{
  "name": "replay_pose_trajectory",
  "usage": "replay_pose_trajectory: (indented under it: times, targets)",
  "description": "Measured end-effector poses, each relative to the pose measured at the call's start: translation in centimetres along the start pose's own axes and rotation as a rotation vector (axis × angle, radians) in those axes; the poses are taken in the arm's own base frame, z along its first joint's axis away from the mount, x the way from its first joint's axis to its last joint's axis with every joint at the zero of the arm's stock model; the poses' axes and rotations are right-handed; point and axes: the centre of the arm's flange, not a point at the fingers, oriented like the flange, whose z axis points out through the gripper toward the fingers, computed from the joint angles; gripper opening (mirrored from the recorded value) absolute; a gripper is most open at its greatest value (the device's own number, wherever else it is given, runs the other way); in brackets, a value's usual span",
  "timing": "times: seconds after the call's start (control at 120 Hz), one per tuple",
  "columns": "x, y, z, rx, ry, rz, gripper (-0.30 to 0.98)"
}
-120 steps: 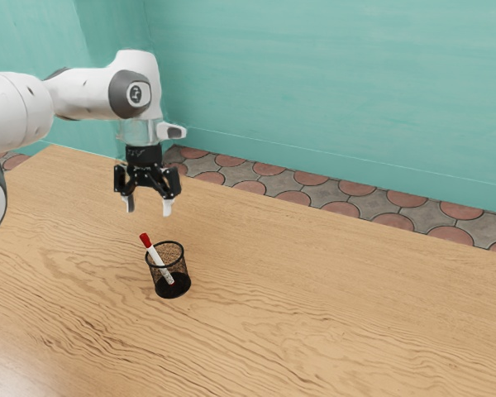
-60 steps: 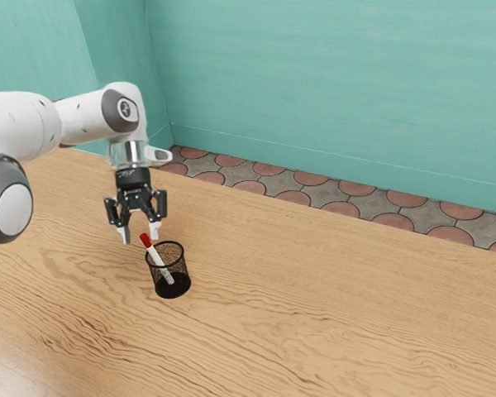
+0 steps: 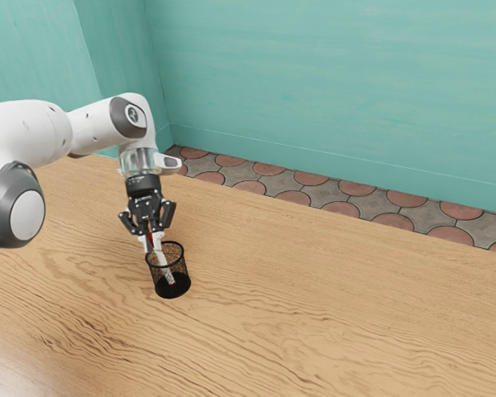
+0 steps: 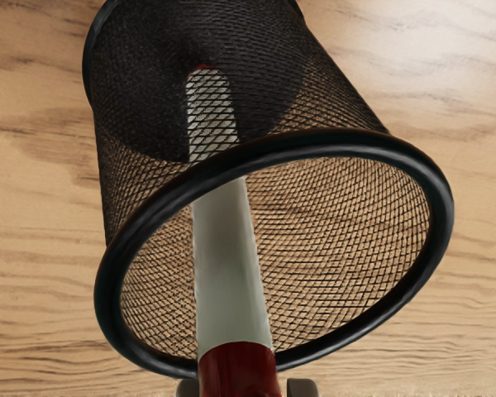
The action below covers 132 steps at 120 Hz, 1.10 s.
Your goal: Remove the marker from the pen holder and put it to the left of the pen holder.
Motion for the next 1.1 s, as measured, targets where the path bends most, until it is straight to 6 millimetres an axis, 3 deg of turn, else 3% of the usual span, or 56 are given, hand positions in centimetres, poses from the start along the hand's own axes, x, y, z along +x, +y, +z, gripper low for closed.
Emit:
replay_pose_trajectory:
  times: [0.183,0.233,0.35,0.433,0.5,0.617,0.708,0.767,0.833,0.9,1.033,1.1]
  targets:
    - [-0.9,0.6,-1.1,-0.005,0.017,0.013,-0.04]
    - [-2.7,1.4,-2.7,0.0,0.048,0.028,-0.05]
    - [-9.8,4.1,-7.6,0.017,0.159,0.084,-0.07]
    - [-12.4,3.3,-10.4,0.008,0.229,0.08,-0.07]
    - [-10.7,-0.3,-11.6,-0.036,0.271,0.033,-0.07]
    - [-3.4,-8.1,-10.1,-0.127,0.318,-0.069,-0.06]
    - [0.1,-10.6,-9.7,-0.164,0.424,-0.089,-0.05]
    - [1.3,-11.4,-9.7,-0.179,0.498,-0.088,-0.03]
    - [2.2,-13.0,-7.9,-0.2,0.551,-0.098,-0.02]
    - [2.3,-14.8,-6.0,-0.208,0.592,-0.102,0.02]
    - [2.1,-15.3,-5.1,-0.166,0.664,-0.042,0.16]
    - [1.6,-15.9,-4.6,-0.148,0.674,-0.016,0.17]
